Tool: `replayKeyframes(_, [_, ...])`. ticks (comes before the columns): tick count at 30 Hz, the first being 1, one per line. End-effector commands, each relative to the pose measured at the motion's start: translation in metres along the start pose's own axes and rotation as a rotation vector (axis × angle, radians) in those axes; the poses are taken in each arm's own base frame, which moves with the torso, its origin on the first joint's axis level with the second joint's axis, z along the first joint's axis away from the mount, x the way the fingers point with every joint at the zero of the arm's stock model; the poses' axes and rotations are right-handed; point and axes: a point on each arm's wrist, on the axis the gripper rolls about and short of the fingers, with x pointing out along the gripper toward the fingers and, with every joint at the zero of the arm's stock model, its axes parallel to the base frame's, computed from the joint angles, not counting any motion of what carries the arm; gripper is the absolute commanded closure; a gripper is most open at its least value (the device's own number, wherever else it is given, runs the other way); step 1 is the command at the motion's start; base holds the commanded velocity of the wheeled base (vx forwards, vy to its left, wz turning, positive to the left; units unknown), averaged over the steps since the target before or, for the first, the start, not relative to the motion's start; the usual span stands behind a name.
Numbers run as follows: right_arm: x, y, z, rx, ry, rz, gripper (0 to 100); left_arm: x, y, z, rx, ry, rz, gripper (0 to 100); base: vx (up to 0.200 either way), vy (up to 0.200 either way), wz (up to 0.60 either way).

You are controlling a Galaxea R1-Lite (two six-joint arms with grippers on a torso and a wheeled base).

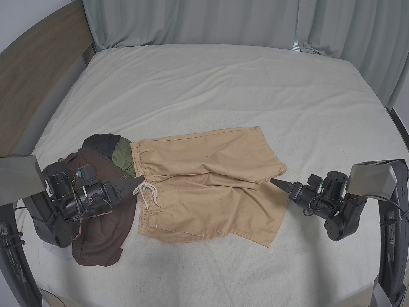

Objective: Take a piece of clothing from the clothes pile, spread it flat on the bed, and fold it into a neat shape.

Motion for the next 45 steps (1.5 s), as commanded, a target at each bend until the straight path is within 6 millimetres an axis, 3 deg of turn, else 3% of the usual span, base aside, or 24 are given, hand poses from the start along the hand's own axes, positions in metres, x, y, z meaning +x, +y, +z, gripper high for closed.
replayKeyframes(1, [0.001, 0.013, 0.023, -0.020, -0.076, 0.031, 0, 0.002, 0.005, -0.005, 0.012, 0.012, 0.004, 0, 0.000, 0.000, 0.00])
replayKeyframes(8, [0.000, 0.008, 0.035, -0.032, -0.122, 0.021, 0, 0.002, 0.005, -0.005, 0.014, 0.011, 0.003, 0, 0.000, 0.000, 0.00])
replayKeyframes(15, [-0.003, 0.004, 0.032, -0.034, -0.116, 0.003, 0, 0.002, 0.005, -0.006, 0.011, 0.015, 0.002, 0, 0.000, 0.000, 0.00])
replayKeyframes(29, [-0.040, 0.009, -0.007, -0.172, 0.045, -0.094, 0, 0.000, 0.006, -0.016, -0.017, 0.045, 0.013, 0, 0.000, 0.000, 0.00])
replayKeyframes(32, [-0.044, 0.011, -0.018, -0.225, 0.091, -0.098, 0, -0.006, 0.003, -0.027, -0.055, 0.087, 0.021, 0, 0.000, 0.000, 0.00])
replayKeyframes(45, [-0.044, 0.013, -0.018, -0.238, 0.091, -0.094, 0, -0.006, 0.020, -0.062, -0.149, 0.176, 0.069, 0, 0.000, 0.000, 0.00])
